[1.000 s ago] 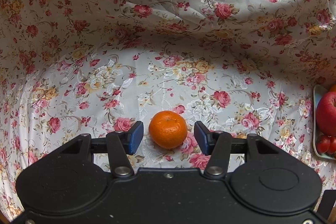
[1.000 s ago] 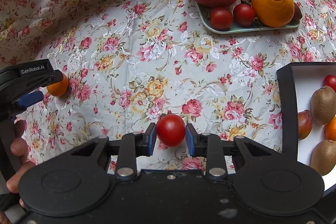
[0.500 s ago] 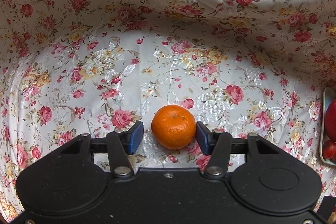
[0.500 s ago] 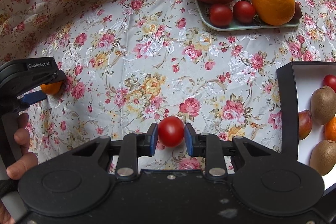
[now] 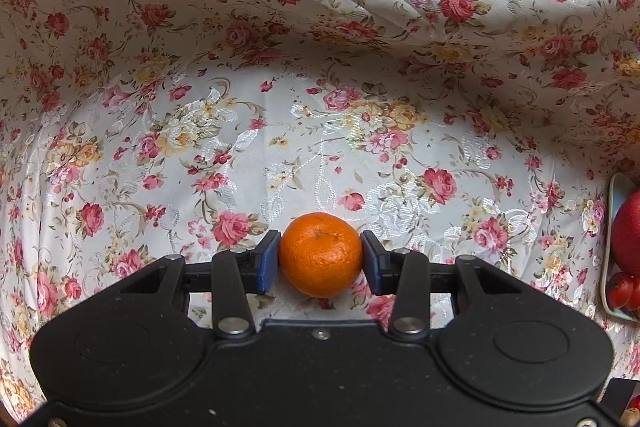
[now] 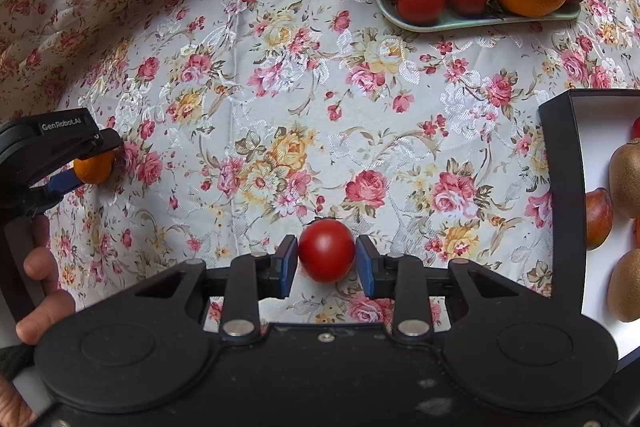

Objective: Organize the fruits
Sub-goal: 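Carry the mandarin and the tomato over the white box with both grippers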

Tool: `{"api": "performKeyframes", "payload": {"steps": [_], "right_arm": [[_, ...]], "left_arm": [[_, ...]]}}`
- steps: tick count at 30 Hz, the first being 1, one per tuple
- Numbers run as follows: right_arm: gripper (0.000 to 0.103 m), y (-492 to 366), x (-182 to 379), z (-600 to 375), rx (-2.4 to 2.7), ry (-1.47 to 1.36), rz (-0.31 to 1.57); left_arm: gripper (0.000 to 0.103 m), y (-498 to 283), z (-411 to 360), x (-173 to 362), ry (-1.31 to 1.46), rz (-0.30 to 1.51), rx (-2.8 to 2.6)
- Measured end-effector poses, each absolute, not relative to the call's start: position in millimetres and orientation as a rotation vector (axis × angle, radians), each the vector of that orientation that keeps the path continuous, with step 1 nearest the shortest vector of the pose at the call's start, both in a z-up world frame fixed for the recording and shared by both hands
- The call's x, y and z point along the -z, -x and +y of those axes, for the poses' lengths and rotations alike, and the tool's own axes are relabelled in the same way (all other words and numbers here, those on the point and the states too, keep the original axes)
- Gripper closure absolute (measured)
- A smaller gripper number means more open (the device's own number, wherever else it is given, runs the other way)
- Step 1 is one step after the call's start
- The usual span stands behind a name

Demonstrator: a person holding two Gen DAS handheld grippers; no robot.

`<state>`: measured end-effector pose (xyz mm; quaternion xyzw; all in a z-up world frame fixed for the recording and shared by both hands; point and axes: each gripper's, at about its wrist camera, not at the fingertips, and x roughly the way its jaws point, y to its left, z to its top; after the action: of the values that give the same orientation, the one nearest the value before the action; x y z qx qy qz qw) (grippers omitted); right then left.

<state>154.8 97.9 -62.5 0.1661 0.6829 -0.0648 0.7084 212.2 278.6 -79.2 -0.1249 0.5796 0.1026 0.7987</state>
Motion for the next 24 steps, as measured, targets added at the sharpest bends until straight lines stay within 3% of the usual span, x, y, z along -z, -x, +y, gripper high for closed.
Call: {"api": "performKeyframes", "payload": {"steps": [13,24], "right_arm": [[0.069,-158,80,81,0.147,-0.503,1.580],[0.072,-154,79,97,0.121,-0.380,1.567]], "left_arm": [[0.053,-146,263,12,0.215,1.268,-0.227],[0.053,-126,266,19,0.192,1.289,-0.231]]}}
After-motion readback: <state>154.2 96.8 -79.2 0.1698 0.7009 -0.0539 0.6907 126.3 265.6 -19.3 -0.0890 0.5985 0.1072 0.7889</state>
